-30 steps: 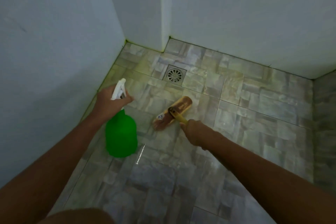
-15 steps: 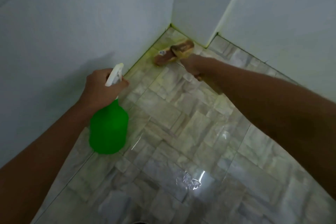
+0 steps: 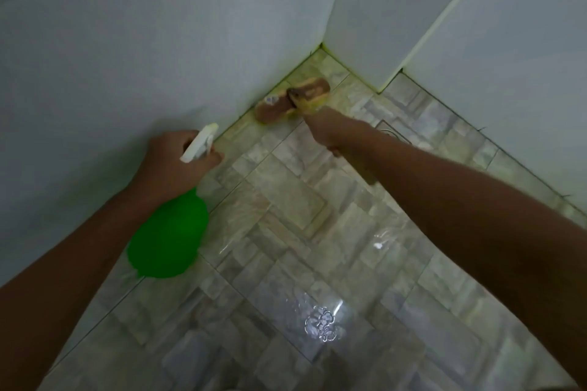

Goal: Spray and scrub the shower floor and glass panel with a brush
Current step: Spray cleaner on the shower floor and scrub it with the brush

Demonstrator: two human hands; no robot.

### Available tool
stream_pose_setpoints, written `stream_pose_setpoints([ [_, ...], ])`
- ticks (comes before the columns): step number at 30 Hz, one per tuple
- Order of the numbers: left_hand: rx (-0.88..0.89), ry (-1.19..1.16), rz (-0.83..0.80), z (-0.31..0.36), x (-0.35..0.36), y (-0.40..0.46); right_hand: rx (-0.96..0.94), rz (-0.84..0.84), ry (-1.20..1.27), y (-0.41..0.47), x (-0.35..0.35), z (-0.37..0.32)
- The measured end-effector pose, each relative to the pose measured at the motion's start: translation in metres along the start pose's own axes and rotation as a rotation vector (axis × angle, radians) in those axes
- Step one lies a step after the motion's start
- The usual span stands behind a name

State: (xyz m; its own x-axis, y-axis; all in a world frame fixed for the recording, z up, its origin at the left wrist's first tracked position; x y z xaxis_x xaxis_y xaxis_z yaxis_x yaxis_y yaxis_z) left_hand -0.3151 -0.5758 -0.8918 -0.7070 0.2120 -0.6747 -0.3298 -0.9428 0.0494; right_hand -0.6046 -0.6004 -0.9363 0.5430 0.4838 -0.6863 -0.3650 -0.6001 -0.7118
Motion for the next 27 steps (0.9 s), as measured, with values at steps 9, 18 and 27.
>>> stream_pose_setpoints([
  [9,-0.2,-0.2,0.104,-0.014,0.018,0.013,0.005,0.084,-0.139,0.025,-0.058,0.027],
  [18,-0.21,-0.216,0.151,-0.019,0.015,0.011,0.148,0.05,-0.248,0.019,-0.061,0.106],
  [27,-0.194,-0.216,0.135,-0.021,0.025,0.016,-0.036,0.109,-0.14,0.057,-0.074,0.0],
])
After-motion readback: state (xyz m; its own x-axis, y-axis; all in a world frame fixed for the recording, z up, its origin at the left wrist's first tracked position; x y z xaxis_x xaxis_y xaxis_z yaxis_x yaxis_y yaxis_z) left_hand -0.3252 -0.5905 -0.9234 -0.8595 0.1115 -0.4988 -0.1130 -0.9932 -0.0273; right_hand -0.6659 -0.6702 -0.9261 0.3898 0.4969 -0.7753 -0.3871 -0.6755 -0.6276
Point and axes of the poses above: each hand's wrist, its own y-axis towards the middle knuckle, its own x-axis out of the palm, z = x × y, the point moved 7 cm from there along y, towards the middle knuckle, and after that the axes turned 14 degrees about x, right-handed, at the moved point
